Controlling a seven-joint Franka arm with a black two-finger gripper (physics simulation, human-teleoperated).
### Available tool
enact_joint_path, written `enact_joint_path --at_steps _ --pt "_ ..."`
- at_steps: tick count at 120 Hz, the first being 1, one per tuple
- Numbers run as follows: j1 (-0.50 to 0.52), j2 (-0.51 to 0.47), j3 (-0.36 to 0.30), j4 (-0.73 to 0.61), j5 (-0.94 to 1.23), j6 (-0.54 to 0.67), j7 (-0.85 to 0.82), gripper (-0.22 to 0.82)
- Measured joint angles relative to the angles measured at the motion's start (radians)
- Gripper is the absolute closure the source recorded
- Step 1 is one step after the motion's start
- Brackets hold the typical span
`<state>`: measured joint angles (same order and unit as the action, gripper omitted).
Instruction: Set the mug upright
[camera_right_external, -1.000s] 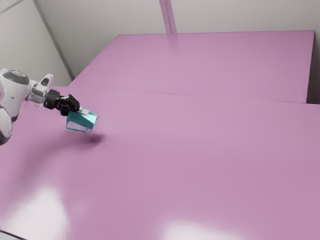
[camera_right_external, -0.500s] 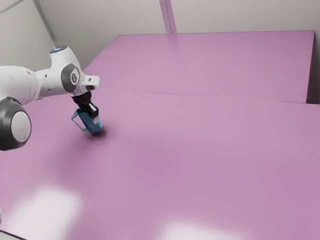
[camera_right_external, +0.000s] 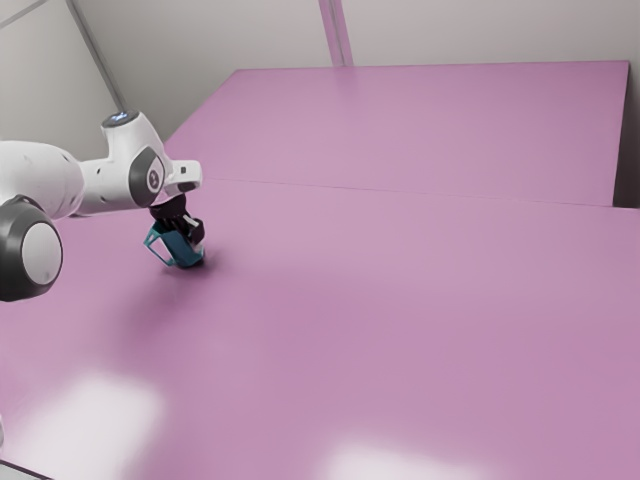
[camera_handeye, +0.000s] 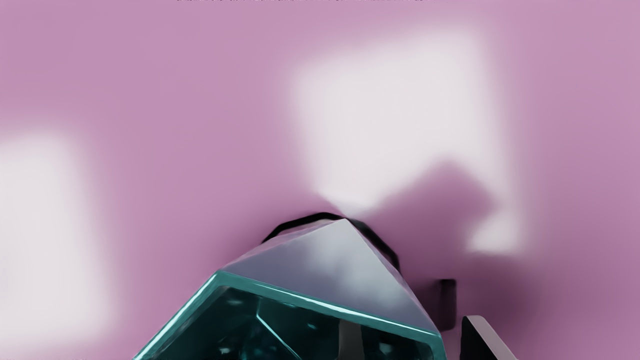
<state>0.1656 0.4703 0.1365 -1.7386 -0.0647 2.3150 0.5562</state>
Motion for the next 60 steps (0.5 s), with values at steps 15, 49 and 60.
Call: enact_joint_path --at_steps 15,49,60 --pt "0.0 -0.016 0.0 0.007 -0.001 0.006 -0.024 0.4" --pt "-0.017 -0.127 -0.009 0.22 0.049 -0.183 -0.081 0.32" --pt "-0.033 -0.226 -0.048 0.294 0.076 -0.385 -0.128 0.22"
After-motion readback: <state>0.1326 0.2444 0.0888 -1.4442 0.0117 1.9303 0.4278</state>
